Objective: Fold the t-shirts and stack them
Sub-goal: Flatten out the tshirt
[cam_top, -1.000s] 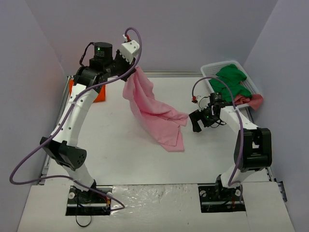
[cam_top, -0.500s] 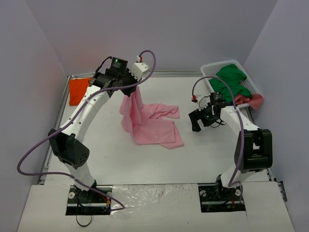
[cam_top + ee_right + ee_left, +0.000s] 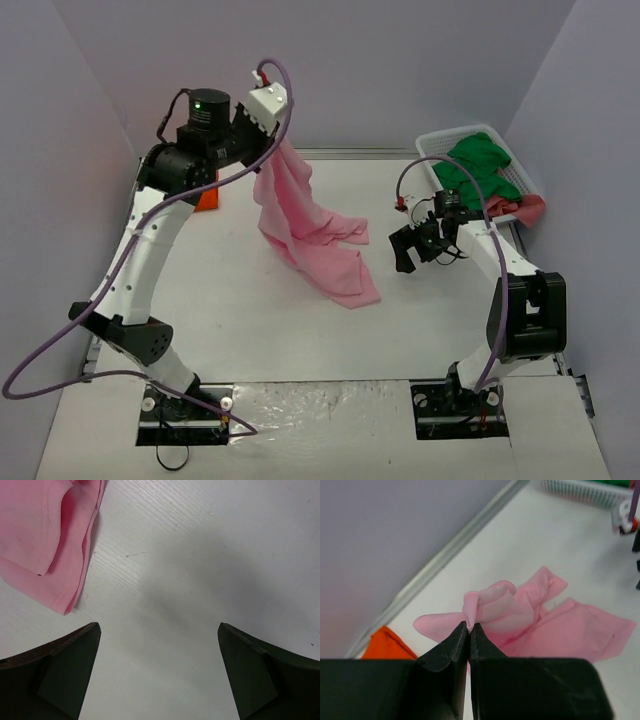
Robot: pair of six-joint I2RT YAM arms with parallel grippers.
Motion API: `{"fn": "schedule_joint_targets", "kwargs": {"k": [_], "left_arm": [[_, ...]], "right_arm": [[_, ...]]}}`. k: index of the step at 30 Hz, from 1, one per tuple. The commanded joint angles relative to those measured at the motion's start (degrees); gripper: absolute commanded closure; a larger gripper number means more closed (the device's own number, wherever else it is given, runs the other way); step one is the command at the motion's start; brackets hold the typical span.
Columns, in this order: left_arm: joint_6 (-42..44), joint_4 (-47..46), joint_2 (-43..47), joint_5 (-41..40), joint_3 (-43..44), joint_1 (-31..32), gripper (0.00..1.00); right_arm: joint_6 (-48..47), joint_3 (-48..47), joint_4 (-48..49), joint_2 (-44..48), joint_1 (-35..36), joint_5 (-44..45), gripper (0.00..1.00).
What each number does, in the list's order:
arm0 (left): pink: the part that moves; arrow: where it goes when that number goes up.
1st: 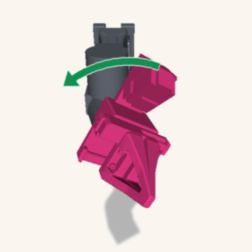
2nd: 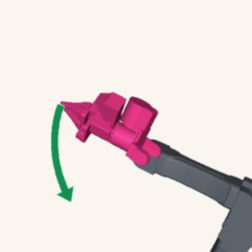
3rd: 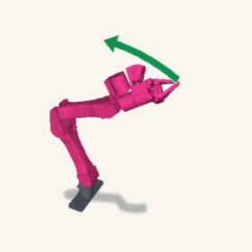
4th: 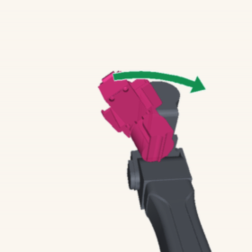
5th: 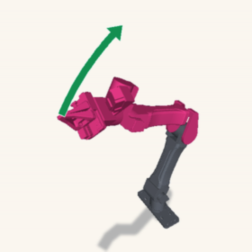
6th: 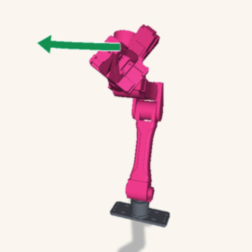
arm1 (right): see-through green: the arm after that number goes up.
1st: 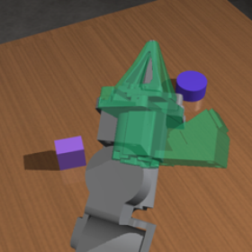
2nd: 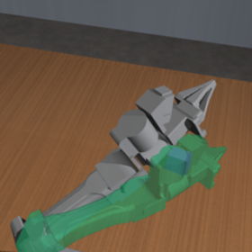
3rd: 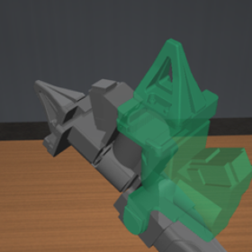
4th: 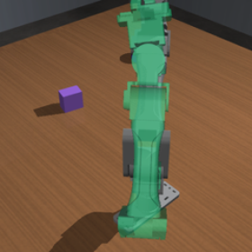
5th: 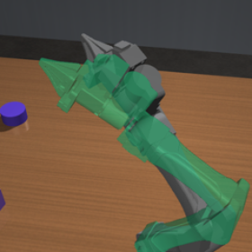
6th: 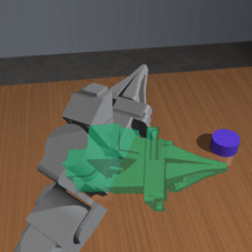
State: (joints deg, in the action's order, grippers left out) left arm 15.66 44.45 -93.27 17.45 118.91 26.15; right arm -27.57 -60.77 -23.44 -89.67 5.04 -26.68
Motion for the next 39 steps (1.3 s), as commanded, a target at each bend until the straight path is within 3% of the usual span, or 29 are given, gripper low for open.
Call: {"fn": "schedule_joint_targets", "kwargs": {"k": [1, 12, 16, 25, 32, 39], "left_arm": [[-1.2, 1.0, 5.6, -1.3, 9.2, 0.0, 0.98], [-2.2, 0.6, 12.8, -2.5, 4.9, -0.8, 0.98], [-1.9, 1.0, 14.4, -1.6, 1.9, -1.1, 0.98], [-1.9, 1.0, 15.0, -0.9, -0.5, -2.5, 0.97], [-5.5, -1.2, 14.3, 2.4, -3.1, -6.7, 0.97], [-10.3, -3.4, 13.1, 7.7, -4.9, -9.8, 0.98]], "right_arm": [[-1.0, -1.5, -1.9, -0.2, 0.8, 0.4, 0.00], [-1.1, -1.5, -1.9, -0.6, 2.0, 0.9, 0.00], [-1.0, -3.6, -2.6, 1.6, 4.2, -2.5, 0.00], [-2.8, -23.7, -4.6, 0.5, 6.1, -23.0, 0.00], [8.8, -47.9, -4.5, -11.0, 8.4, -39.7, 0.00], [13.2, -62.6, -4.7, -21.1, 18.1, -40.7, 0.00]]}}
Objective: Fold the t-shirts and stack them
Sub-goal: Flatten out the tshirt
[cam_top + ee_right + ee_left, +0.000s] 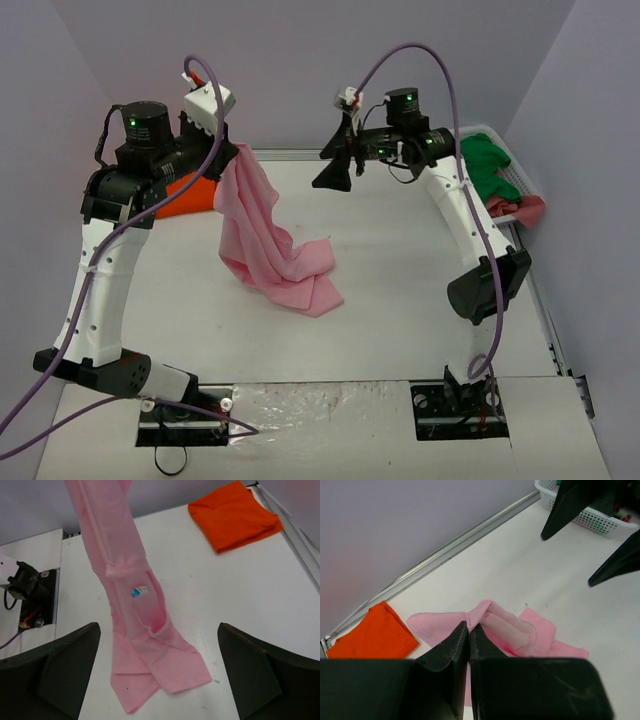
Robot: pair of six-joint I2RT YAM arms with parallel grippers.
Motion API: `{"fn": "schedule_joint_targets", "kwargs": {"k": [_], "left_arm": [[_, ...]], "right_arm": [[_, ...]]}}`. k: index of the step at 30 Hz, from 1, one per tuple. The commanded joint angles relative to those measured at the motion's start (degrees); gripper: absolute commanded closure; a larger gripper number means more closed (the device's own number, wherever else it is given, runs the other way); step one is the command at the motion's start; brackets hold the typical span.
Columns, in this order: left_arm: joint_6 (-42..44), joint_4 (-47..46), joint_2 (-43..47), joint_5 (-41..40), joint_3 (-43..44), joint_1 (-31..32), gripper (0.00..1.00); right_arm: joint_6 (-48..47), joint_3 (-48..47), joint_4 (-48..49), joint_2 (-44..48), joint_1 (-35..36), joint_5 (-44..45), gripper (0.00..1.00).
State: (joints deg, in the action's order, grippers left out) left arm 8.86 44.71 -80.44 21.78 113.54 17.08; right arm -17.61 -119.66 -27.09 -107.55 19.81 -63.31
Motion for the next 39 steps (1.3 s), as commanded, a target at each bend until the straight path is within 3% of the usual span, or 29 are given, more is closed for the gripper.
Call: {"fn": "schedule_joint_targets", "kwargs": {"k": [1, 14, 20, 23, 24, 27, 37, 38, 39], "left_arm": [[-3.8, -3.8, 0.2, 4.5, -0.2, -0.8, 0.98], [-12.0, -8.8, -0.5, 13.0, -5.8, -1.1, 0.98], [-12.4, -9.3, -0.4, 13.2, -6.7, -0.7, 0.98], [-12.3, -9.3, -0.5, 13.4, -6.5, -0.7, 0.98], [-12.3, -9.3, -0.4, 13.3, -6.4, -0.7, 0.97], [-11.9, -9.0, -0.2, 13.1, -6.1, -0.7, 0.98], [-9.0, -5.9, 2.8, 14.4, -5.0, -0.5, 0.95], [-7.4, -5.6, 3.1, 14.9, -4.9, -0.5, 0.73], [-7.1, -5.4, 3.3, 15.0, -4.9, -0.5, 0.59]], "right_arm": [[3.8, -5.8, -0.9, -4.2, 4.1, -4.1, 0.00], [2.5, -11.9, -3.5, -10.5, 12.2, 0.7, 0.00], [0.9, -13.4, -5.8, -11.4, 14.5, 2.0, 0.00], [-0.2, -13.4, -6.8, -11.7, 16.4, 4.3, 0.23], [-0.6, -13.4, -7.2, -11.8, 17.3, 5.5, 0.47], [-1.8, -13.1, -7.8, -11.8, 17.7, 9.8, 1.00], [-8.8, -2.8, -10.7, -3.5, 10.5, 14.2, 1.00], [-8.8, -1.9, -10.8, -2.2, 8.1, 13.7, 1.00], [-9.1, -1.5, -11.0, -1.4, 6.9, 13.2, 1.00]]}}
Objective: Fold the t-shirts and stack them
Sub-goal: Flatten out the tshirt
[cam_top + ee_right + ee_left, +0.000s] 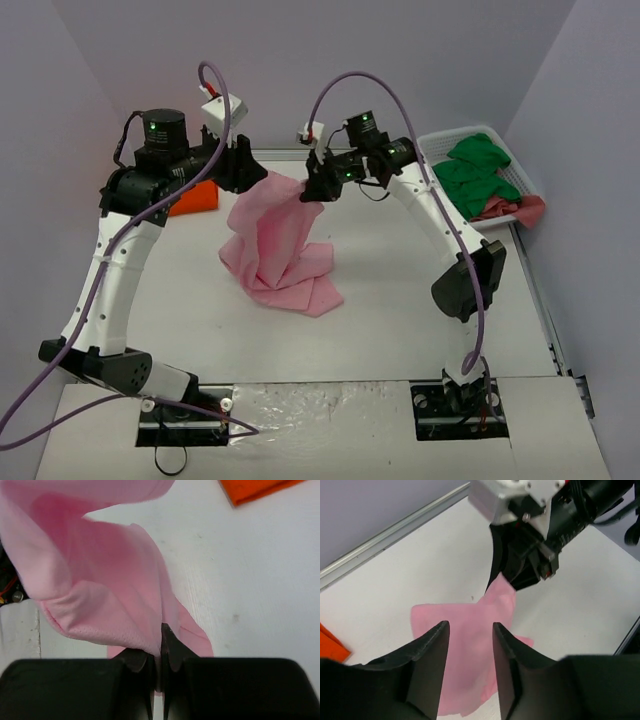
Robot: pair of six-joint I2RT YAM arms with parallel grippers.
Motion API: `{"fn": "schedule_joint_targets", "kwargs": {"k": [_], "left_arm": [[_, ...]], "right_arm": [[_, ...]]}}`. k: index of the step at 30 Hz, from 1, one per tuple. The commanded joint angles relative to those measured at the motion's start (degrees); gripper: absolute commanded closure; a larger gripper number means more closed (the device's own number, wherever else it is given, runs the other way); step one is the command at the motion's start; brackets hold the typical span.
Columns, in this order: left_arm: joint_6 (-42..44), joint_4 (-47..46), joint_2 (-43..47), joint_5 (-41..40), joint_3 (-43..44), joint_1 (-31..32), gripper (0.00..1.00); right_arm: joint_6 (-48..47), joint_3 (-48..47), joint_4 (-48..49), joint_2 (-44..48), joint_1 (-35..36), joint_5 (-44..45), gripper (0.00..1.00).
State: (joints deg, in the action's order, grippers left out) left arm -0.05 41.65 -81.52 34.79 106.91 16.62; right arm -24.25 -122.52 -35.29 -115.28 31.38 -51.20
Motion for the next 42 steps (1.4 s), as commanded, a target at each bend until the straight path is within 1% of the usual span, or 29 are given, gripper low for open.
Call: {"fn": "schedule_joint_targets", "kwargs": {"k": [1, 2, 3, 5, 6, 9, 10, 14, 18, 20, 21, 22, 24, 25, 29, 30, 32, 33, 35, 36, 42], "left_arm": [[2.4, -2.0, 4.4, 2.1, 1.6, 0.0, 0.55], [2.6, -2.0, 4.5, 2.4, 1.4, 0.0, 0.55], [2.7, -2.4, 4.5, 2.6, -0.1, 0.0, 0.52], [3.2, -2.7, 4.1, 2.7, -1.9, 0.1, 0.38], [3.5, -3.0, 3.7, 2.8, -4.1, 0.2, 0.29], [5.4, -4.1, 2.9, 3.3, -8.4, 0.4, 0.24], [6.9, -4.2, 2.4, 3.4, -11.0, 1.0, 0.23], [11.5, -2.1, -0.9, 4.0, -16.6, 3.8, 0.23], [15.0, 0.5, -7.1, 4.8, -21.6, 7.9, 0.21], [15.8, -0.5, -8.4, 6.3, -25.3, 9.6, 0.20], [15.5, -2.5, -9.3, 7.1, -28.0, 10.3, 0.20], [15.0, -3.9, -9.5, 7.1, -28.0, 10.3, 0.20], [13.1, -6.6, -10.0, 7.3, -31.8, 10.8, 0.20], [12.5, -8.6, -10.2, 6.5, -32.7, 11.0, 0.20], [10.4, -11.9, -11.3, 2.1, -36.0, 12.1, 0.20], [9.4, -13.4, -11.6, -1.4, -37.2, 12.6, 0.20], [8.7, -14.6, -12.1, -4.9, -38.2, 13.1, 0.20], [8.0, -14.9, -13.0, -8.1, -38.4, 13.4, 0.22], [7.8, -14.6, -14.9, -10.2, -38.2, 13.8, 0.25], [7.4, -14.4, -15.5, -12.0, -37.8, 14.0, 0.28], [5.6, -14.3, -20.7, -11.3, -35.6, 14.8, 0.30]], "right_arm": [[-2.6, 1.8, -2.9, 7.1, -5.7, 1.0, 1.00], [-3.0, 2.3, -2.9, 8.6, -7.5, 0.9, 1.00], [-3.9, 3.7, -2.9, 9.2, -8.1, 1.2, 1.00], [-4.7, 5.9, -2.7, 10.9, -9.5, 2.0, 1.00], [-5.0, 6.4, -2.8, 11.2, -9.8, 2.3, 1.00], [-5.7, 8.2, -2.8, 11.9, -10.8, 3.3, 1.00], [-6.2, 8.4, -2.7, 12.1, -11.1, 4.1, 1.00], [-6.7, 8.8, -2.8, 12.3, -12.5, 5.0, 1.00], [-6.9, 8.1, -2.8, 12.5, -14.1, 5.8, 1.00], [-7.0, 8.0, -2.8, 12.8, -15.5, 5.8, 1.00], [-6.9, 8.0, -2.7, 13.2, -16.4, 5.9, 1.00], [-6.9, 8.1, -2.8, 13.3, -17.0, 5.8, 1.00], [-7.0, 8.1, -2.8, 13.8, -18.3, 5.6, 1.00], [-7.0, 8.1, -2.7, 14.3, -19.8, 5.2, 1.00], [-7.2, 8.6, -2.7, 15.5, -23.0, 3.3, 1.00], [-7.2, 8.7, -2.8, 15.6, -23.5, 3.0, 1.00], [-7.4, 9.2, -2.7, 16.1, -24.5, 2.4, 1.00], [-7.5, 9.5, -2.7, 16.1, -24.7, 2.2, 1.00], [-7.9, 10.0, -2.7, 16.5, -25.1, 2.0, 1.00], [-8.0, 10.5, -2.7, 16.6, -25.3, 1.8, 1.00], [-8.6, 11.7, -2.7, 16.5, -26.1, 0.1, 1.00]]}}
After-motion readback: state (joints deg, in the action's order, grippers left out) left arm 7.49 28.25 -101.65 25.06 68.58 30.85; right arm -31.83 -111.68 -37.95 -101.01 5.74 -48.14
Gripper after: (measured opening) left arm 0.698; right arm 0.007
